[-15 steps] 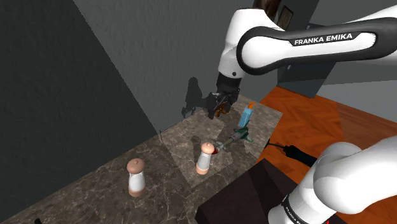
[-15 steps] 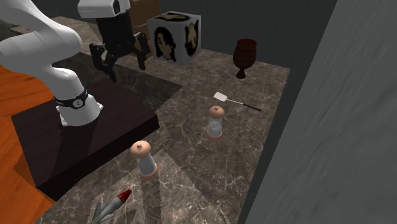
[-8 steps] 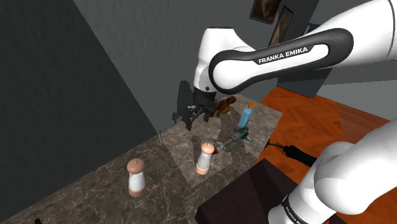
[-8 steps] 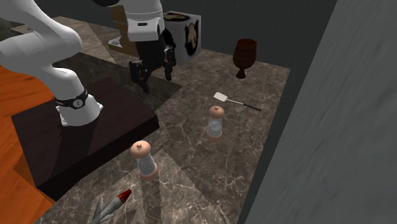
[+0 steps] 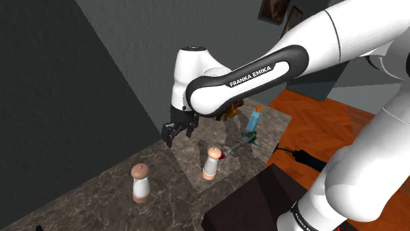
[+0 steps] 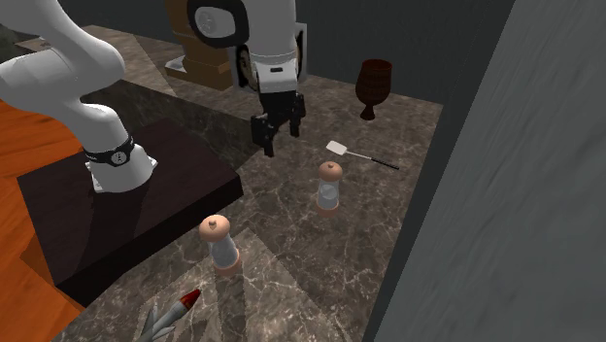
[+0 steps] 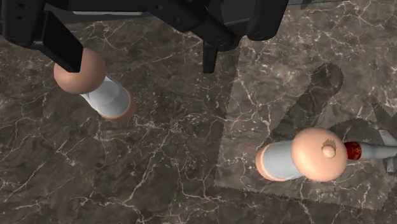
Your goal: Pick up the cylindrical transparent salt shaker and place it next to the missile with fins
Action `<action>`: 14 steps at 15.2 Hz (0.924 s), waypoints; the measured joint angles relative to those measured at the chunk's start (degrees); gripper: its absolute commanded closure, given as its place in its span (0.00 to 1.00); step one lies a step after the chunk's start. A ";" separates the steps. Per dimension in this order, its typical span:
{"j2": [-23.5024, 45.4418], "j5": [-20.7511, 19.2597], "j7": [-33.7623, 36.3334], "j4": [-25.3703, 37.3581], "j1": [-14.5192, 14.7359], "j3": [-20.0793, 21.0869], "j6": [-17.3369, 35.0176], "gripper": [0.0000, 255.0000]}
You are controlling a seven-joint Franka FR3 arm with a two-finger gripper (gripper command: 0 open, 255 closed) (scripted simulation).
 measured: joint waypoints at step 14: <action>29.05 -14.92 13.02 21.65 9.25 -0.66 5.84 0.00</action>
